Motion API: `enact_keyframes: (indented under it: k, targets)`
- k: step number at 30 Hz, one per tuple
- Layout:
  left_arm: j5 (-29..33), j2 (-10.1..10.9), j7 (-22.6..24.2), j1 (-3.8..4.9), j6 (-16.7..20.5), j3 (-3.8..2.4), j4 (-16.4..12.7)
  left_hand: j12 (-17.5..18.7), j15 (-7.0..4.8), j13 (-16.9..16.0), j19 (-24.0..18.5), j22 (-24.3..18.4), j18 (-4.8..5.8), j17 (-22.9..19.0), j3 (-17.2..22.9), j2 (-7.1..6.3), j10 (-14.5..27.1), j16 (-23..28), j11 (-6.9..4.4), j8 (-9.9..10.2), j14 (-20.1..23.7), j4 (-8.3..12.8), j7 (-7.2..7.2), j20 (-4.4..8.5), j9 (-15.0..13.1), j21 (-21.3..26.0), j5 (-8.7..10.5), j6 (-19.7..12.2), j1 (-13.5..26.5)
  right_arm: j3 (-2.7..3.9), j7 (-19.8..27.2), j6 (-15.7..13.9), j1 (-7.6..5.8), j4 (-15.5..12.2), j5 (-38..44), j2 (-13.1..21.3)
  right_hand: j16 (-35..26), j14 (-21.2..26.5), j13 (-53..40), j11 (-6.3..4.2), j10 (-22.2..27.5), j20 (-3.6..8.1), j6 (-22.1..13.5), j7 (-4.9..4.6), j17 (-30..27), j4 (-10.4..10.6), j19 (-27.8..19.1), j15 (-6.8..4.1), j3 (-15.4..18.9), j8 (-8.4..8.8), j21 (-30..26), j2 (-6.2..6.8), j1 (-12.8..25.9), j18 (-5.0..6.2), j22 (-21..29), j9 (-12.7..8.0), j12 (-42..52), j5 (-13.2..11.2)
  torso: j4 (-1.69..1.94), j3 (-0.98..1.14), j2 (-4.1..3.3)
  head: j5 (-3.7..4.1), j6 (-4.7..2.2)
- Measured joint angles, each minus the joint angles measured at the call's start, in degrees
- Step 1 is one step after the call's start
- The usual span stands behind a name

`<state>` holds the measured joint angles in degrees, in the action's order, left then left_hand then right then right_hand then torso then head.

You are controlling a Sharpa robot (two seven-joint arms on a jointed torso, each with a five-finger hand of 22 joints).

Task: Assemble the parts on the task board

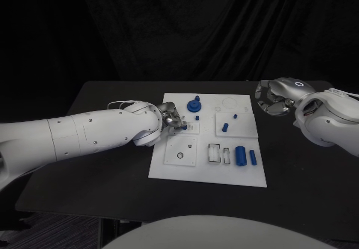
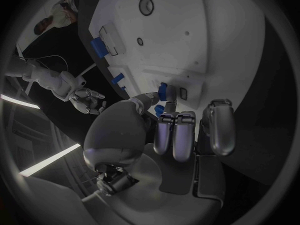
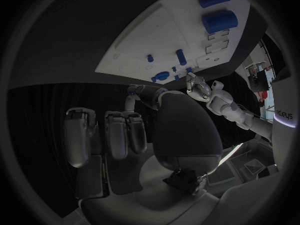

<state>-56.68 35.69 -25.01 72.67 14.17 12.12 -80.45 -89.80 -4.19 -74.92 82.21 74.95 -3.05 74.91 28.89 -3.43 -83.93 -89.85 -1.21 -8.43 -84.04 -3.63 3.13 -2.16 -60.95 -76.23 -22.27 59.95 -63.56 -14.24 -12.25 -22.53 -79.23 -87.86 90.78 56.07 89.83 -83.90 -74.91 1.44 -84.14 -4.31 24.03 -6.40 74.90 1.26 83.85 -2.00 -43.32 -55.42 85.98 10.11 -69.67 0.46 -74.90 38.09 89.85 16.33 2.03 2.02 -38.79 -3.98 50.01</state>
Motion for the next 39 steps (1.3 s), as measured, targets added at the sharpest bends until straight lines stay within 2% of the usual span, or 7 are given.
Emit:
enact_keyframes:
  k: [10,15,17,20,25,28,39]
  targets:
    - [-0.1,-0.1,-0.1,-0.01,-1.1,-0.14,0.4,0.0,0.00,0.0,-0.2,0.0,-0.01,0.0,0.2,0.22,0.0,0.0,0.00,0.0,0.0,-0.2,0.09,-0.21,-0.1,0.3,0.12,-0.1,0.2,0.00,0.0,0.2,0.00,0.1,0.0,0.0,0.0,0.0,0.0,0.00,0.0,0.00,0.0,0.00,0.0,-0.2,0.0,0.00,-0.2,0.00,0.0,0.00,0.0,0.00,0.0,0.0,0.0,0.0,-0.08,-0.01,0.03,-0.17,0.00]
    - [-0.1,-0.1,-0.1,-0.02,-1.5,-0.17,0.5,0.0,0.00,0.0,-0.2,0.0,-0.01,0.0,0.2,0.84,0.0,0.0,0.00,0.0,0.0,-0.2,-0.16,-0.21,-0.1,0.7,3.22,-0.5,0.8,0.00,-0.1,0.2,0.00,0.1,0.0,0.0,0.0,0.0,0.0,0.00,0.0,0.00,0.0,0.00,0.0,-0.2,0.0,0.00,-0.2,0.00,0.0,0.00,0.0,0.00,0.0,0.0,0.0,0.0,-0.08,-0.01,0.06,-0.13,0.00]
    - [-0.1,-0.1,0.0,-0.02,-1.7,-0.20,0.6,0.0,0.00,0.0,-0.2,0.0,0.00,0.0,0.9,1.13,0.0,0.0,0.00,0.1,0.0,0.5,-0.15,-0.22,0.0,0.7,3.71,-0.5,1.5,0.00,-0.1,0.2,0.00,0.1,0.0,0.0,0.0,0.0,0.0,0.00,0.0,0.00,0.0,0.00,0.0,-0.2,0.0,0.00,-0.2,0.00,0.0,0.00,0.0,0.00,0.0,0.0,0.0,0.0,-0.08,-0.01,0.07,-0.12,0.00]
    - [-0.2,-0.1,0.0,-0.05,-2.1,-0.18,0.7,0.0,0.00,0.0,-0.4,0.0,-0.01,0.0,-1.3,0.95,0.0,0.0,0.00,0.9,0.0,-1.6,-0.37,-0.41,0.9,1.1,3.65,-0.9,3.4,0.00,-0.1,0.2,0.01,0.1,0.0,0.0,0.0,0.0,0.0,0.00,0.0,0.00,0.0,0.00,0.0,-0.2,0.0,0.00,-0.2,0.00,0.0,0.00,0.0,0.00,0.0,0.0,0.0,0.0,-0.09,0.01,0.07,-0.22,0.00]
    - [-0.2,-0.2,0.1,-0.23,-3.1,-0.13,0.7,0.0,0.42,0.0,-0.7,0.0,-0.01,0.0,-5.5,0.34,0.0,0.0,0.40,1.7,0.0,-6.2,0.18,-0.74,1.3,1.6,3.82,-1.8,6.6,0.00,-0.1,0.2,0.01,0.1,0.0,0.0,0.0,0.0,0.0,0.00,0.0,0.00,0.0,0.00,0.0,-0.2,0.0,0.00,-0.2,0.00,0.0,0.00,0.0,0.00,0.0,0.0,0.0,0.0,-0.10,0.02,0.08,-0.23,0.00]
    - [-0.2,-0.2,0.2,-0.22,-3.6,-0.22,0.7,0.0,0.58,0.0,-0.8,0.0,-0.01,0.0,-7.2,0.24,-0.2,0.0,0.60,2.2,0.2,-7.8,0.40,-0.82,1.3,1.8,3.82,-2.1,7.3,0.00,-0.1,0.2,0.01,0.1,0.0,0.0,0.0,0.0,0.0,0.00,0.0,0.00,0.2,-0.17,0.0,-0.3,0.0,0.00,-0.3,0.00,0.0,0.00,0.0,0.00,0.0,0.0,0.0,0.0,-0.10,0.02,0.08,-0.20,0.00]
    - [-0.2,-0.2,0.6,-0.14,-4.7,-0.35,1.1,0.0,0.84,0.0,-1.0,0.0,-0.01,0.0,-10.5,0.54,-0.1,0.0,0.96,3.0,0.0,-11.1,0.89,-1.02,1.3,2.5,3.82,-2.5,7.7,0.00,-0.2,0.3,0.03,0.1,0.0,0.0,0.0,0.0,0.0,0.00,0.0,0.00,0.2,-0.17,0.0,-0.5,0.0,0.00,-0.5,0.00,0.0,0.00,0.0,0.00,0.0,0.0,0.0,0.0,-0.08,0.02,0.05,-0.26,0.00]
